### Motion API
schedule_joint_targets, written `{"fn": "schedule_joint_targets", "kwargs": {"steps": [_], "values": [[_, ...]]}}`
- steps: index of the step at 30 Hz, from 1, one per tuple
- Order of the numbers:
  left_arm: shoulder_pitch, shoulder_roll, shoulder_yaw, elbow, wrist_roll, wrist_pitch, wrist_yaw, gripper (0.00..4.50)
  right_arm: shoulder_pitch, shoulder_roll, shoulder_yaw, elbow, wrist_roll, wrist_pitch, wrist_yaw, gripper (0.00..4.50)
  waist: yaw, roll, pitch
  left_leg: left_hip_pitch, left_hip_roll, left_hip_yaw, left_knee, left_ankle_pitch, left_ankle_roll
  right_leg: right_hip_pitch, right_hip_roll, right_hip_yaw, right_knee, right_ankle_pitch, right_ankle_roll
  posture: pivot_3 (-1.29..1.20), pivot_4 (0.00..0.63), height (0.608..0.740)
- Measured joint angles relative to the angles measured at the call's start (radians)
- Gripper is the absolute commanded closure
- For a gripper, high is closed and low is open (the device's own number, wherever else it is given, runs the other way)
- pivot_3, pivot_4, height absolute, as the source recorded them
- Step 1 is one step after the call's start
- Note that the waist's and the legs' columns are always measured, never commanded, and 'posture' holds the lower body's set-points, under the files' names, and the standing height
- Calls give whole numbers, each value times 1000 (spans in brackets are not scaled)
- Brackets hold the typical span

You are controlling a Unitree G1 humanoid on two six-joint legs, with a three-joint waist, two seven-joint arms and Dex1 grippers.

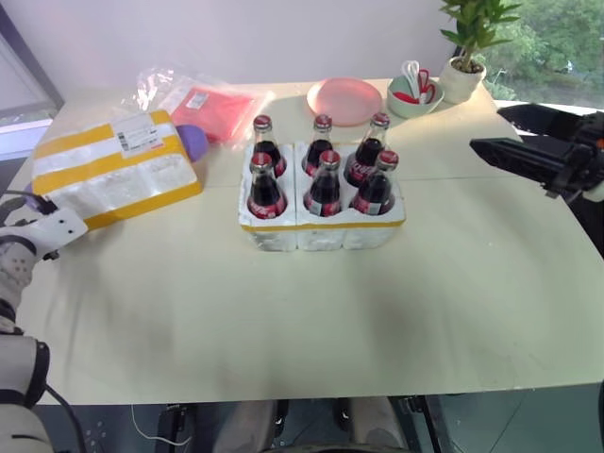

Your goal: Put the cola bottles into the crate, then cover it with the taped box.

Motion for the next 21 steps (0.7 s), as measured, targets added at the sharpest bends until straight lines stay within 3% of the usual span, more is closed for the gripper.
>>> {"fn": "schedule_joint_targets", "kwargs": {"steps": [8,11,14,21], "values": [[-33,-35,-15,6,-2,26,13,0,22,-6,-33,-22,31,24,-29,47,-2,0,0,0,0,0,5,0,0,0,0,1,5,0,0,0,150,740],[-33,-43,-15,8,-5,27,12,854,21,-7,-33,-22,35,24,-37,0,-1,0,0,0,0,0,6,0,0,0,0,1,6,0,0,0,150,740],[-33,-45,-15,9,-11,26,10,2325,19,-7,-32,-21,36,24,-43,0,0,0,0,0,0,1,6,0,1,0,0,1,6,0,0,0,150,740],[-26,-40,-13,3,-30,12,5,2325,20,0,-31,-22,38,22,-59,0,0,-1,0,0,0,1,7,-1,1,0,0,1,6,0,0,0,150,740]]}}
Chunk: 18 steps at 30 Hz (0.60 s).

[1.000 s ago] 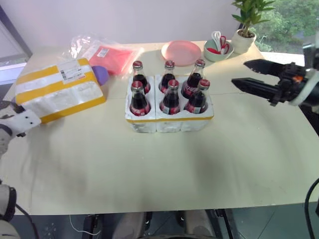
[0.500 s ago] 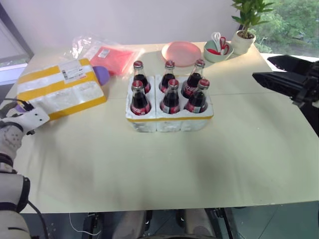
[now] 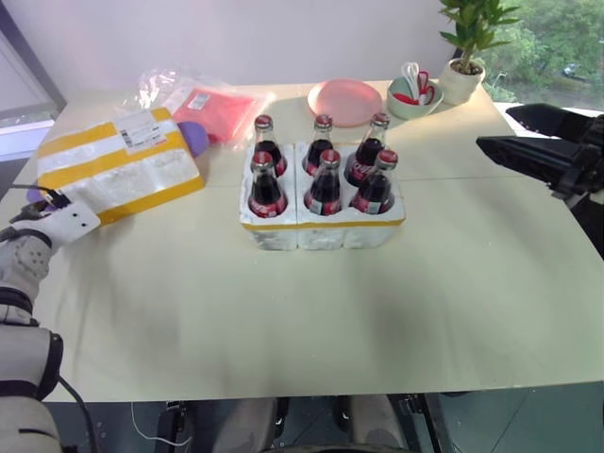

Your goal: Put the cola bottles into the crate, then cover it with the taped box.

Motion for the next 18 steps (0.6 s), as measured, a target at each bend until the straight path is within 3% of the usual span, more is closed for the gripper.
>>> {"fn": "schedule_joint_targets", "kwargs": {"steps": [1,3,6,18], "values": [[4,3,2,-2,-7,-9,-6,2325,0,4,1,0,0,-1,-2,0,0,0,0,0,0,0,0,0,0,0,0,0,0,0,0,0,150,740],[14,7,11,-6,-22,-21,-14,2892,1,8,8,-1,0,-2,-6,0,0,0,0,0,0,0,0,0,0,0,0,0,0,0,0,0,150,740],[18,22,22,-17,-33,-37,-19,4153,1,17,16,-1,0,-9,-8,0,0,0,0,0,0,0,0,0,0,0,0,0,0,0,0,0,150,740],[35,31,32,-42,-52,-64,-30,4153,0,50,60,2,-4,-50,-7,0,2,0,-1,0,0,0,1,0,0,0,0,0,0,0,0,0,150,740]]}}
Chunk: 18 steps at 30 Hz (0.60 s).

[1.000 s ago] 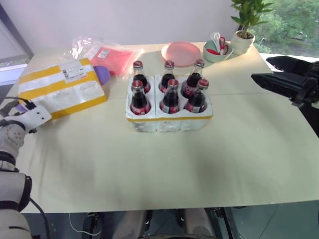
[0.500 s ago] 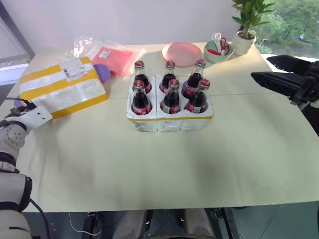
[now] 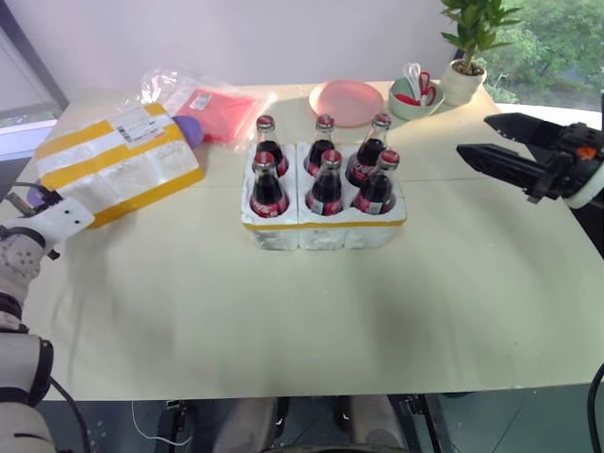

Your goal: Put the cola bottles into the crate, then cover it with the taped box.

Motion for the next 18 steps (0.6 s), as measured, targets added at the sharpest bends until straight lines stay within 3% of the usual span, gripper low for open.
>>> {"fn": "schedule_joint_targets", "kwargs": {"steps": [1,4,7,18], "values": [[0,1,1,0,-1,0,-1,4153,0,1,1,1,0,-3,0,0,0,0,0,0,0,0,0,0,0,0,0,0,0,0,0,0,150,740],[0,3,1,0,-7,2,-5,2885,-4,6,9,8,0,-8,1,0,-1,0,0,0,0,0,0,0,0,0,0,0,0,0,0,0,150,740],[0,3,-2,2,-7,12,-11,1302,-15,7,16,21,1,-12,1,0,-2,0,0,0,0,0,0,0,0,0,0,0,0,0,0,0,150,740],[-38,-44,-24,36,6,89,-9,1302,-14,5,15,22,1,-17,1,0,0,-1,0,0,0,0,1,0,0,0,0,0,0,0,0,0,150,740]]}}
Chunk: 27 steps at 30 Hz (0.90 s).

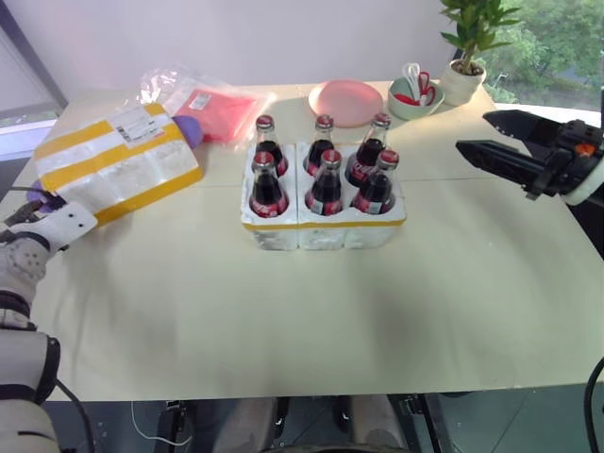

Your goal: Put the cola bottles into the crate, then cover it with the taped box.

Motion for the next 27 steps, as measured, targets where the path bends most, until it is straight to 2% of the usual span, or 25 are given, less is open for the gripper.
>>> {"fn": "schedule_joint_targets", "kwargs": {"steps": [6,9,13,27], "values": [[-41,-19,-9,7,8,32,10,1302,6,-9,-24,-8,2,1,-7,0,-1,0,0,0,0,0,0,0,0,0,0,0,0,0,0,0,150,740],[-44,-31,-10,13,8,35,10,2149,15,-10,-32,-19,3,6,-12,0,-1,0,0,0,0,0,0,0,0,0,0,0,0,0,0,0,150,740],[-64,-32,-9,13,7,36,13,4186,28,-10,-43,-30,11,15,-22,0,1,0,0,0,0,0,0,0,0,0,0,0,0,0,0,0,150,740],[-29,1,-7,0,-6,-23,-2,4186,74,-29,-59,-61,21,19,-11,0,-1,0,0,0,0,1,0,0,1,0,0,0,0,0,0,0,150,740]]}}
